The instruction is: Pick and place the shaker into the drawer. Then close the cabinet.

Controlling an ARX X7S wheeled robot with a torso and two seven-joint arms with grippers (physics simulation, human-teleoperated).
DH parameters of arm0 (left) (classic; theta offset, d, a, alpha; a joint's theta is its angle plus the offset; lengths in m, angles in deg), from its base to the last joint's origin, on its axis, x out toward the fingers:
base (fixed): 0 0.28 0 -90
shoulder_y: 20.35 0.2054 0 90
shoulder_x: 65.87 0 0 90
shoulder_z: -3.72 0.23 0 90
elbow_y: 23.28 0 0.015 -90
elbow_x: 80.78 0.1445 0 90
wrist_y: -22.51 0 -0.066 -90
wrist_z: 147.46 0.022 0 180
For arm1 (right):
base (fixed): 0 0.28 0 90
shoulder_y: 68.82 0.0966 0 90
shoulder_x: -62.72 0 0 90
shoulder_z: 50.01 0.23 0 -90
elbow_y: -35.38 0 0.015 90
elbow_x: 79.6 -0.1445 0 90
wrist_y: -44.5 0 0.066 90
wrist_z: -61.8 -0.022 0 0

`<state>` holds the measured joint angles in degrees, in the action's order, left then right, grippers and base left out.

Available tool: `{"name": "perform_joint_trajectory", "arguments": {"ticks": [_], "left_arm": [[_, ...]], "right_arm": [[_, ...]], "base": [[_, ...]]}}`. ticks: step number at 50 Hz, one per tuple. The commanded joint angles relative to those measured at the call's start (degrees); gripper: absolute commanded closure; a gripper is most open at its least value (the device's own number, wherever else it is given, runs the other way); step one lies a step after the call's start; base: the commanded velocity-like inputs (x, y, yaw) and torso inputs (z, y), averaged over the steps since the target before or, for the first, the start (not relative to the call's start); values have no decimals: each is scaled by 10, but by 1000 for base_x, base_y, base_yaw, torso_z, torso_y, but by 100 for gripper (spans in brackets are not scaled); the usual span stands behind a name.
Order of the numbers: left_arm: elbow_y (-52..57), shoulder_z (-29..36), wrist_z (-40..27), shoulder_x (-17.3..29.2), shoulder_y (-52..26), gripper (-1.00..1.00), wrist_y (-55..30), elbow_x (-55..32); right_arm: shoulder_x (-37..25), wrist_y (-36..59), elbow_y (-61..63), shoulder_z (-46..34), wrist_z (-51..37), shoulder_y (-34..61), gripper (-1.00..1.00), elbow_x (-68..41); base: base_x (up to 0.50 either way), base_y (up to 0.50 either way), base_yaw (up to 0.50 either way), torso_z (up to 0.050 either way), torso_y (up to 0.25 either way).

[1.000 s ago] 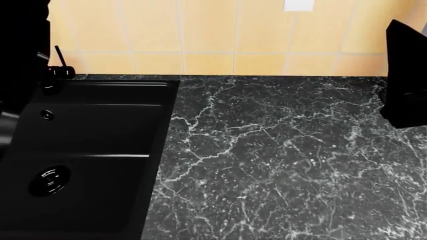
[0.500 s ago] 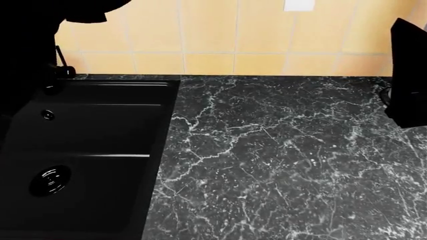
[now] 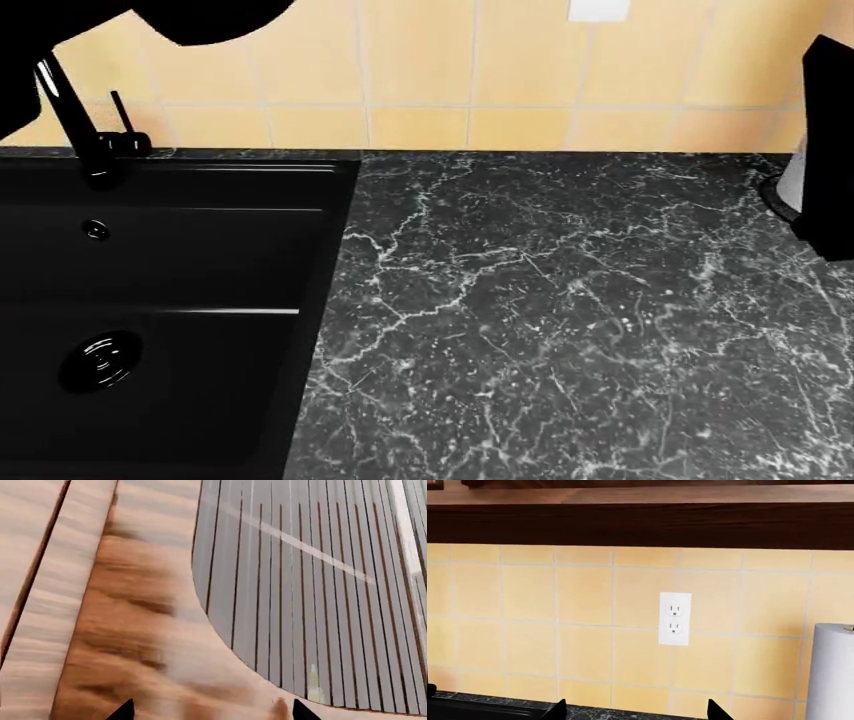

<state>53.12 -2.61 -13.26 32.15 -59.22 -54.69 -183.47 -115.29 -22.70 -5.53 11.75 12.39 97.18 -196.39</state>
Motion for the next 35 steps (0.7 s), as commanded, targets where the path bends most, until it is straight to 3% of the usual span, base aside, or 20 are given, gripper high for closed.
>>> {"name": "perform_joint_trajectory", "arguments": {"ticks": [1, 16, 24, 35], "left_arm": [[199, 74, -10, 22, -9, -100, -52, -72], [404, 50, -121, 224, -46, -100, -91, 15], [449, 40, -155, 293, -39, -100, -122, 57], [492, 36, -159, 363, -10, -100, -137, 93]], "right_arm": [[-6, 12, 0, 13, -4, 15, -100, -18], [61, 148, -28, 49, -114, 124, -100, -107], [114, 193, -41, 34, -185, 192, -100, -150], [129, 206, -34, 28, -223, 225, -100, -174]], "base": [[0, 0, 0, 0, 0], [0, 0, 0, 0, 0], [0, 0, 0, 0, 0], [0, 0, 0, 0, 0]]}}
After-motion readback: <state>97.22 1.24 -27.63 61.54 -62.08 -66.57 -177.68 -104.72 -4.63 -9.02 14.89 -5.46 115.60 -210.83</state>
